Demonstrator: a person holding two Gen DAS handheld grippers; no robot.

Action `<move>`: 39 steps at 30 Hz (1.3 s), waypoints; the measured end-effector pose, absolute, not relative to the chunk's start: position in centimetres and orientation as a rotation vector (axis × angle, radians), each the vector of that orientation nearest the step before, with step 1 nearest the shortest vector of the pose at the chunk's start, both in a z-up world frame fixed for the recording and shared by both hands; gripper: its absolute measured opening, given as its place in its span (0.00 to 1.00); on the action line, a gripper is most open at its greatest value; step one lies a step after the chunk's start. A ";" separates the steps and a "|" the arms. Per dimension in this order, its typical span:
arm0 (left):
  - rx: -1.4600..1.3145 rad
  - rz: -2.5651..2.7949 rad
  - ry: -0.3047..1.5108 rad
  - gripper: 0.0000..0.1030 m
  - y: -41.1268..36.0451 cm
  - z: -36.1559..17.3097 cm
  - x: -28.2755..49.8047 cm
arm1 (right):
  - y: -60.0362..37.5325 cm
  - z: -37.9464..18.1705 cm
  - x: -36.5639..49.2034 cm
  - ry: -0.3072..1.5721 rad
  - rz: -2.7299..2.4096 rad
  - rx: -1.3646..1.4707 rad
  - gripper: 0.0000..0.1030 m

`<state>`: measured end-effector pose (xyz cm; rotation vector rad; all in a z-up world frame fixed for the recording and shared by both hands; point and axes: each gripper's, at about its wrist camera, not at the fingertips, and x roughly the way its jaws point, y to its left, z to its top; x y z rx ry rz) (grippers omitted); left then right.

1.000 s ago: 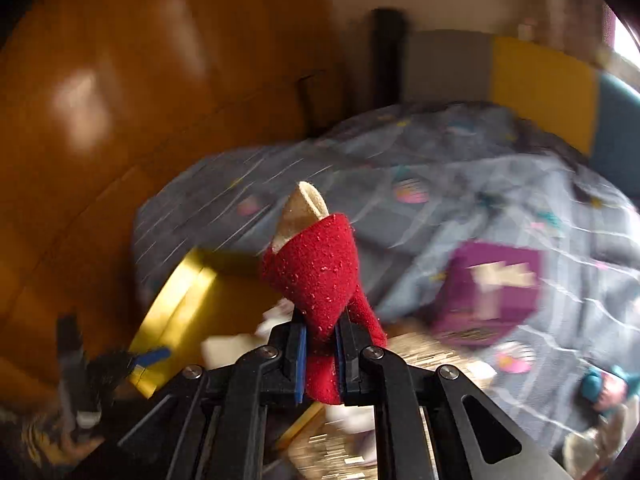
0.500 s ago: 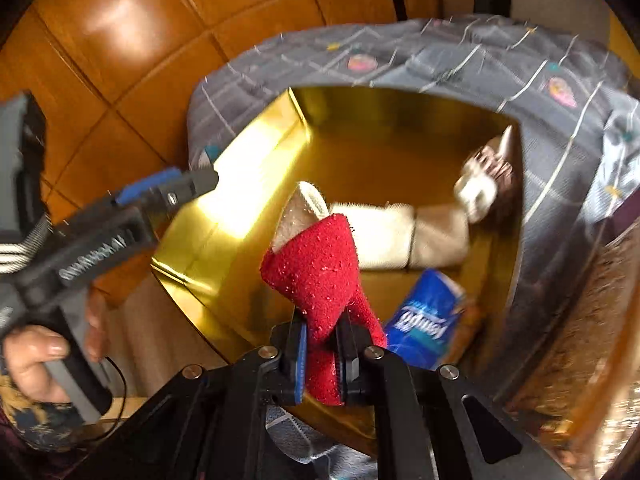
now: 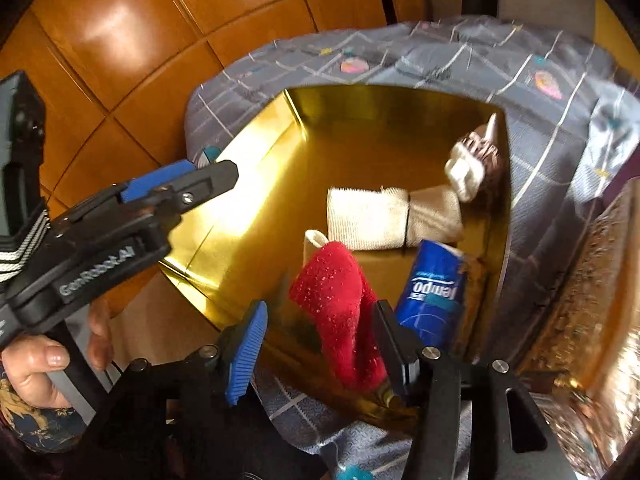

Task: Organize soft objects
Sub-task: 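Lower the red sock into the gold tray and open the right tool, then move both tools back toward the remaining pile of soft items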

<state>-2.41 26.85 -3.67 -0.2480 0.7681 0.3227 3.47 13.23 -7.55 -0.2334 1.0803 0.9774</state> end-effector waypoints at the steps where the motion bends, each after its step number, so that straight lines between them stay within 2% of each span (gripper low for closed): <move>1: -0.244 0.321 0.764 0.55 26.7 -3.5 -2.4 | 12.9 -7.1 3.2 1.058 0.963 -0.240 0.54; 15: -0.152 0.240 0.705 0.55 22.9 -0.7 -2.9 | 3.9 -0.3 2.1 0.763 0.738 -0.223 0.54; 25: -0.074 0.147 0.694 0.55 18.9 0.4 -2.4 | -6.6 1.7 4.9 0.715 0.473 -0.103 0.56; 30: -0.039 0.106 0.690 0.55 16.9 0.8 -1.9 | -12.4 1.9 5.8 0.707 0.318 -0.050 0.62; 32: -0.027 0.087 0.689 0.55 16.1 1.0 -1.7 | -14.7 1.9 6.3 0.703 0.255 -0.021 0.67; 39: 0.026 0.031 0.675 0.55 13.1 1.9 -1.0 | -22.7 1.9 7.7 0.682 0.026 0.085 0.68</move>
